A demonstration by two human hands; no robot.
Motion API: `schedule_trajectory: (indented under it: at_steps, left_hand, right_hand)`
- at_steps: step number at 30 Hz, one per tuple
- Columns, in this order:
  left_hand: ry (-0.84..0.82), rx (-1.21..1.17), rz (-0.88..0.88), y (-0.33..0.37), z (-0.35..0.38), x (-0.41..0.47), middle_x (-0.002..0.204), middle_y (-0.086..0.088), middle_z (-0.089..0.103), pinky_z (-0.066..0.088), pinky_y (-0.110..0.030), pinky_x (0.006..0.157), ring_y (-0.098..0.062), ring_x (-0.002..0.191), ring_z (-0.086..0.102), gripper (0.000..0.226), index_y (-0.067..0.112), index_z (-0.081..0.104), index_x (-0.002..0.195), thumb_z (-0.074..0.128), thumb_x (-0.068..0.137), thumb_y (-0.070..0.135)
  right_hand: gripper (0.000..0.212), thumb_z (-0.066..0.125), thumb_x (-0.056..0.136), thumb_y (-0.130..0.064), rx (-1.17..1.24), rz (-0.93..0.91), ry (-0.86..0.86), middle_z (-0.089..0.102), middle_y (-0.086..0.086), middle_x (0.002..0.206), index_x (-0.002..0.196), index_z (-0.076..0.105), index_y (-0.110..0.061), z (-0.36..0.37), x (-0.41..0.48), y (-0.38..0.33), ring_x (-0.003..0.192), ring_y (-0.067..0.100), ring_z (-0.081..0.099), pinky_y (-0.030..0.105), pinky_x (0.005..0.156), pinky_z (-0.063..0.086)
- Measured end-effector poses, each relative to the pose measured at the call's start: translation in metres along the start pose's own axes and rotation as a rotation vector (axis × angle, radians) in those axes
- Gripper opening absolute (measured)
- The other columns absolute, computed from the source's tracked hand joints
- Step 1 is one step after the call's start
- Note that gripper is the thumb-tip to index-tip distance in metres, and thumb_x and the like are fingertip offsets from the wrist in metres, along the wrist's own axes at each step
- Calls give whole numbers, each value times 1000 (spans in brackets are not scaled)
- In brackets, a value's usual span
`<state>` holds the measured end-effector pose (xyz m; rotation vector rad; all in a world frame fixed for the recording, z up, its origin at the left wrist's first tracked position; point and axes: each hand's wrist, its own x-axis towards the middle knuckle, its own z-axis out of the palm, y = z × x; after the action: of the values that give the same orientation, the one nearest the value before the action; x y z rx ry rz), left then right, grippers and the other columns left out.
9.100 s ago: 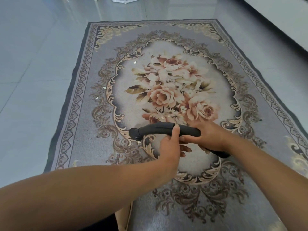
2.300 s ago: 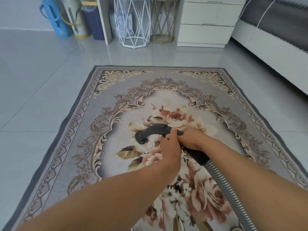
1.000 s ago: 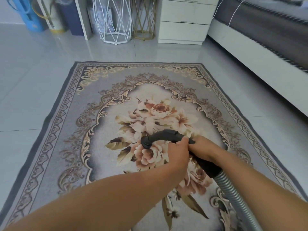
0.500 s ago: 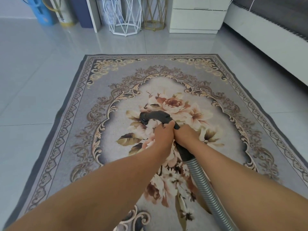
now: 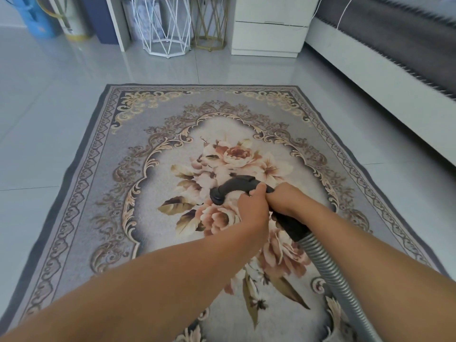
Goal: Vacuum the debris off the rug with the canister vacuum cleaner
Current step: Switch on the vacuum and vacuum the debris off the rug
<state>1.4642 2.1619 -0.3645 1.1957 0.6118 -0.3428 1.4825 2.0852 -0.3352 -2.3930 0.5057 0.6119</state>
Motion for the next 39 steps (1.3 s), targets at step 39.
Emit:
schedule_trajectory:
  at_steps: [39]
  left_hand:
    - [-196, 166, -28, -160, 36, -136, 79, -5, 57, 46, -25, 55, -15, 62, 53, 13, 20, 53, 108, 50, 100, 30]
  right_hand:
    - [51, 49, 83, -59, -74, -55, 164, 66, 5, 59, 72, 65, -12, 13, -128, 206, 52, 23, 63, 31, 51, 48]
